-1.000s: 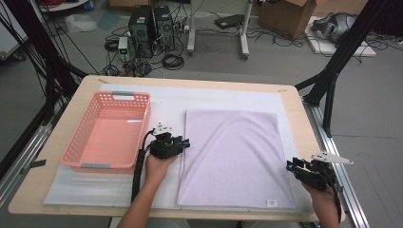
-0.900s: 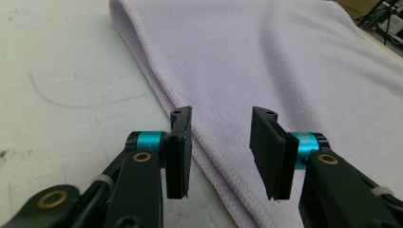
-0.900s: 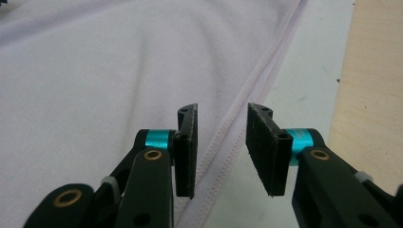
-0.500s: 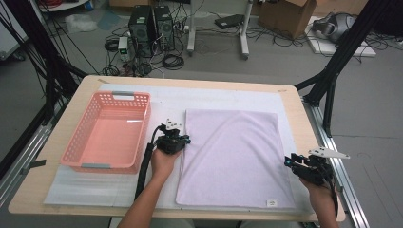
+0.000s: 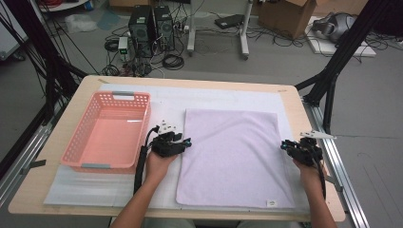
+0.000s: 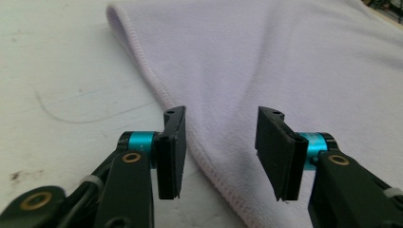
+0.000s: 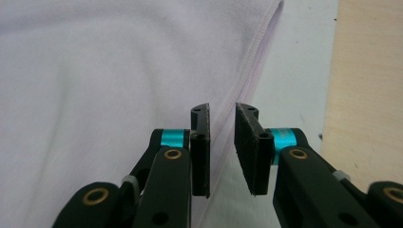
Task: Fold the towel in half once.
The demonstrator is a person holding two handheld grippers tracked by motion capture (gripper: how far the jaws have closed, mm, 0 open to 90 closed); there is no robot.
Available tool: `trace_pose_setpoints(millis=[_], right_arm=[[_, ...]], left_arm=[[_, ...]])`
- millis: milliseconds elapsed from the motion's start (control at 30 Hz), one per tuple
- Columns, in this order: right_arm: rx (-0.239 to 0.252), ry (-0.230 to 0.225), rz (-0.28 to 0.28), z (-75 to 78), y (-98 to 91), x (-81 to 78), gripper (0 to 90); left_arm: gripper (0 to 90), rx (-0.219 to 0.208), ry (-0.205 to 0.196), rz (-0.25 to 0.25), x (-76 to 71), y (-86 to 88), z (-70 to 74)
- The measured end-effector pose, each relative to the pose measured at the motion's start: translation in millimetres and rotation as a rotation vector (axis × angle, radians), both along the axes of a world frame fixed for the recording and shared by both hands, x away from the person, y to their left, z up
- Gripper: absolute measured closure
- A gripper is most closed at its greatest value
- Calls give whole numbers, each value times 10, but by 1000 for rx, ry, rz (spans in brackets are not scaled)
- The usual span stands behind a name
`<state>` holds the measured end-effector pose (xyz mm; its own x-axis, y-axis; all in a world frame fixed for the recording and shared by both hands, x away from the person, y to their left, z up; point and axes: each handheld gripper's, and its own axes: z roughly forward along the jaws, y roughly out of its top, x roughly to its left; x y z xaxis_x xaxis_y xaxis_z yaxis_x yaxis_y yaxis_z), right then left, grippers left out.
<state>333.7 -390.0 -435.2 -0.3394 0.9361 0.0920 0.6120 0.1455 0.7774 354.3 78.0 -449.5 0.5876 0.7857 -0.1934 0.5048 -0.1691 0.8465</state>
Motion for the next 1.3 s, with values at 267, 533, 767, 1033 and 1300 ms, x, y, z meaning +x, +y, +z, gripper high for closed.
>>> trace_pose_setpoints(millis=[267,533,767,1033,1300], right_arm=[[-3,56,10,-104,34,225,883],[-89,7,-129,-87,-28,194,753],[66,12,-17,-9,-122,-31,673],[-114,24,38,-92,-25,-231,602],[11,-60,39,38,-176,-395,503]], left_arm=[[523,-38,27,27,28,28,-15],[531,-31,31,20,30,17,-18],[848,117,29,-24,30,-141,-23],[862,98,41,28,-17,-68,-12],[477,2,-46,-14,-182,28,152]])
